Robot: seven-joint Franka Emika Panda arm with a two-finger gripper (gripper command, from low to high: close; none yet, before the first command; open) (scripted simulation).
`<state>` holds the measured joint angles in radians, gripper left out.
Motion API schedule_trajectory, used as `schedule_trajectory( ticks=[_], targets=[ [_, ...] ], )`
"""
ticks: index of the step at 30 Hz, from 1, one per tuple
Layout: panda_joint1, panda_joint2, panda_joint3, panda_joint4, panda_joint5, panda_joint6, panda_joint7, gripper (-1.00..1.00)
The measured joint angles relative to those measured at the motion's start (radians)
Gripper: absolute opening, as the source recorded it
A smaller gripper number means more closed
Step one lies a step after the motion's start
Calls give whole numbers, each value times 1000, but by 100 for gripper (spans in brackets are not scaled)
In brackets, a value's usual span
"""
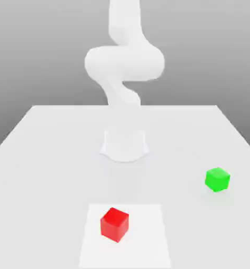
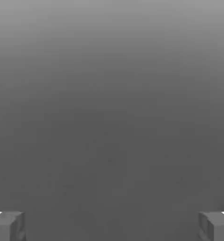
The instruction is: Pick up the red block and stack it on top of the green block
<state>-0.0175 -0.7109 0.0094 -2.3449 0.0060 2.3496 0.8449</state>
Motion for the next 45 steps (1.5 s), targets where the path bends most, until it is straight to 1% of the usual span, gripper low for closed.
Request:
schedule_trajectory(
  ticks=[10, 20, 26, 27, 34, 40, 45],
  targets=[
    [-66, 371, 41, -185, 10, 205, 198, 0],
    [-100, 734, 47, -361, -12, 408, 410, 0],
    [-85, 951, 25, -349, -42, 584, 447, 0],
    [-80, 976, 20, -346, -45, 606, 450, -100],
    [-81, 976, 20, -346, -48, 607, 454, -100],
    [-86, 785, 42, -374, -16, 445, 430, -100],
    [145, 677, 162, -420, 68, 389, 384, -100]
  ],
)
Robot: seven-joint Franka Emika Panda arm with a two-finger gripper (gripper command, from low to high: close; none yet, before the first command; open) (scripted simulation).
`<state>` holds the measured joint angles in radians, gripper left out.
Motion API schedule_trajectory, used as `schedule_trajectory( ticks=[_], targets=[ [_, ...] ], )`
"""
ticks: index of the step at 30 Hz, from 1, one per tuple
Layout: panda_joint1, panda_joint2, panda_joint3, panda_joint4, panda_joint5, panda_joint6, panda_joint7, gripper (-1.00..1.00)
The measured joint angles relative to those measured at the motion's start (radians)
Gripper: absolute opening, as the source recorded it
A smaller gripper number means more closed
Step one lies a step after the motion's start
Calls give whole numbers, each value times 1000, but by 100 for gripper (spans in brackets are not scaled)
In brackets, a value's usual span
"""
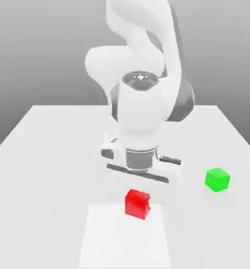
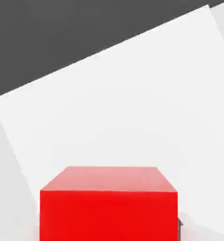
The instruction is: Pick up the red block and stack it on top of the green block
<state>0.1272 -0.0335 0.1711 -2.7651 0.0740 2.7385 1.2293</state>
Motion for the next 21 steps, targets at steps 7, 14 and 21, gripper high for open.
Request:
schedule_trajectory(
  ticks=[7, 14, 21],
  targets=[
    [276, -127, 177, -70, 97, -51, -46, -100],
    [389, -86, 300, -103, 52, 21, -3, -100],
    [368, 78, 262, -100, -171, 168, 154, 100]
  ],
)
